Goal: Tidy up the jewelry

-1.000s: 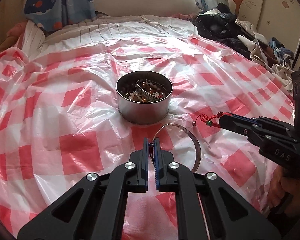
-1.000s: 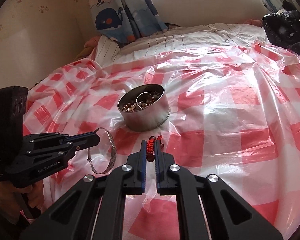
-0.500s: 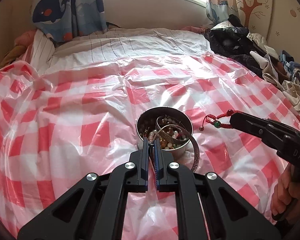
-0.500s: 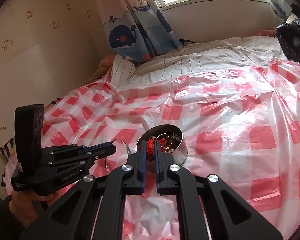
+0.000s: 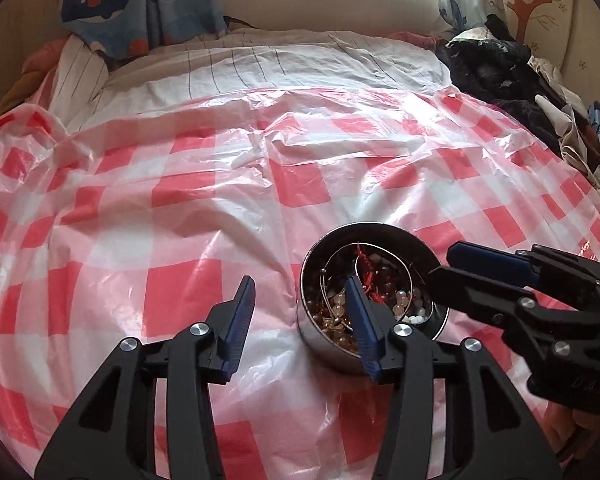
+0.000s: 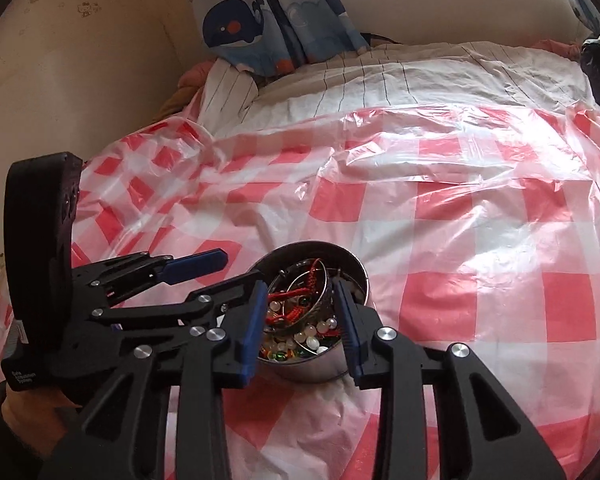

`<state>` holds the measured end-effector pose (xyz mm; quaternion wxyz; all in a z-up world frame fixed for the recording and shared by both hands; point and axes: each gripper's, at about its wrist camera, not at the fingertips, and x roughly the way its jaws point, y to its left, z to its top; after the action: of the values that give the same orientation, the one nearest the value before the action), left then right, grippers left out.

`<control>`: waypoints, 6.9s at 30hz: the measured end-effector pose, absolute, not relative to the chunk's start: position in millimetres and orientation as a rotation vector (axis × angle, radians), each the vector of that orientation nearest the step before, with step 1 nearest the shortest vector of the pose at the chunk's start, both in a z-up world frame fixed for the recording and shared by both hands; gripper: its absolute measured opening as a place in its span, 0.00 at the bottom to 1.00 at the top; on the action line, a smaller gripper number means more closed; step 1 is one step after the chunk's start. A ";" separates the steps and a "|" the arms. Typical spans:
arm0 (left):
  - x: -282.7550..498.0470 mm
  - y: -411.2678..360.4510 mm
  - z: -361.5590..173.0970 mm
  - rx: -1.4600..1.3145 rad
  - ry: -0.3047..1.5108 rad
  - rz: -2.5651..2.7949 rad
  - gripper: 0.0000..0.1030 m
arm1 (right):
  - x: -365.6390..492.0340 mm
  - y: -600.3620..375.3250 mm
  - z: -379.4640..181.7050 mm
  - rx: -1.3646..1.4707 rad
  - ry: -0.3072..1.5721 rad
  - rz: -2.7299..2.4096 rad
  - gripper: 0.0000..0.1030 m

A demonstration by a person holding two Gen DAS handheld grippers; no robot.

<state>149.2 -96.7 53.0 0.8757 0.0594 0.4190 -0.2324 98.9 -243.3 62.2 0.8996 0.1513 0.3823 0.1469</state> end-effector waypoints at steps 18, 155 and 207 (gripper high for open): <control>28.2 -59.2 35.5 0.175 0.862 -0.441 0.65 | -7.0 -225.5 43.8 0.278 0.827 0.188 0.64; -5.8 -50.1 -1.5 0.157 0.903 -0.225 0.93 | -68.4 -209.6 10.3 0.199 0.837 0.033 0.93; -4.4 -49.6 -1.3 0.155 0.907 -0.226 0.93 | -66.3 -210.5 11.3 0.200 0.843 0.035 0.93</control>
<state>-4.4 -49.6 -1.3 0.8899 0.0748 0.4367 -0.1088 -66.3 -210.5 11.3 0.9075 0.0967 0.4085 0.0171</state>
